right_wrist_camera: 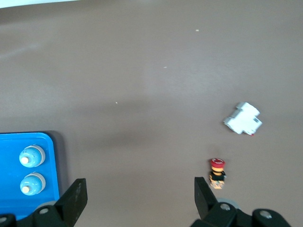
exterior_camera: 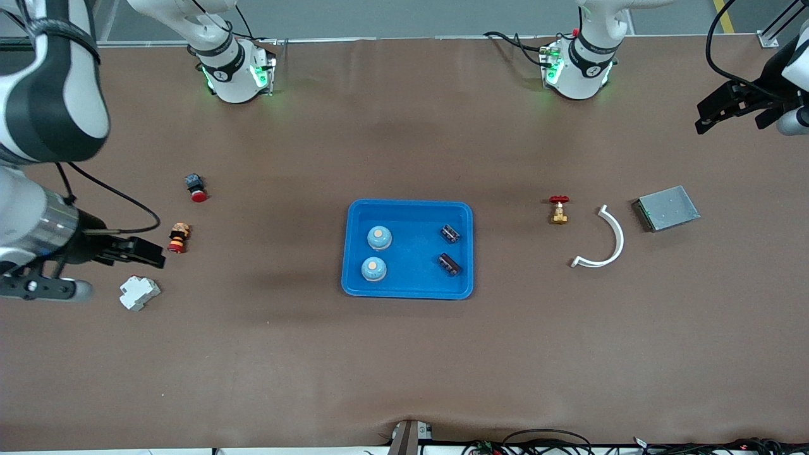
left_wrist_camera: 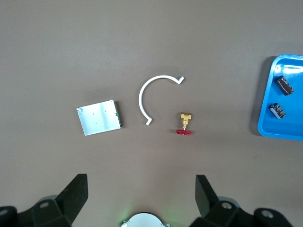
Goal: Place electrolytic capacitor and blue bell in tray
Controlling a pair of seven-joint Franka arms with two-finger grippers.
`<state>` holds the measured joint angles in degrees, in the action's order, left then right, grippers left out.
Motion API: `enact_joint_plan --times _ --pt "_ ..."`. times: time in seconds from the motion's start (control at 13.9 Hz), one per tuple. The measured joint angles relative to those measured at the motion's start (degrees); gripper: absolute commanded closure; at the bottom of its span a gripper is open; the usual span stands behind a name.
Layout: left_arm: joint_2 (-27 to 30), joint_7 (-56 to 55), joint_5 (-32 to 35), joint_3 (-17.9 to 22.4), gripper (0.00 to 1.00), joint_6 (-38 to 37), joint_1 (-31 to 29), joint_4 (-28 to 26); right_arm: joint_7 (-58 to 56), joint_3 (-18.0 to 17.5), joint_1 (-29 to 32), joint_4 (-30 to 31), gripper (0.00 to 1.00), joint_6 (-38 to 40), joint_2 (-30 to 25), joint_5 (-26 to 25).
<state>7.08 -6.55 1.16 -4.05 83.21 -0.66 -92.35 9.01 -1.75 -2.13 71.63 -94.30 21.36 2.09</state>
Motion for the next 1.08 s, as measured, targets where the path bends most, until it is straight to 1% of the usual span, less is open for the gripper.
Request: enact_joint_plan --times 0.43,0.86,1.08 --pt "-0.1 0.0 0.0 0.0 0.00 0.0 0.0 -0.2 -0.4 0.0 3.3 1.1 0.00 4.0 -6.3 0.1" --pt "-0.3 0.0 0.0 0.0 0.00 0.0 -0.1 -0.2 -0.4 0.1 5.1 7.6 0.00 5.4 -14.8 0.1" --pt "-0.3 0.0 0.0 0.0 0.00 0.0 -0.1 -0.2 -0.4 -0.2 5.2 9.9 0.00 7.2 -16.9 0.2"
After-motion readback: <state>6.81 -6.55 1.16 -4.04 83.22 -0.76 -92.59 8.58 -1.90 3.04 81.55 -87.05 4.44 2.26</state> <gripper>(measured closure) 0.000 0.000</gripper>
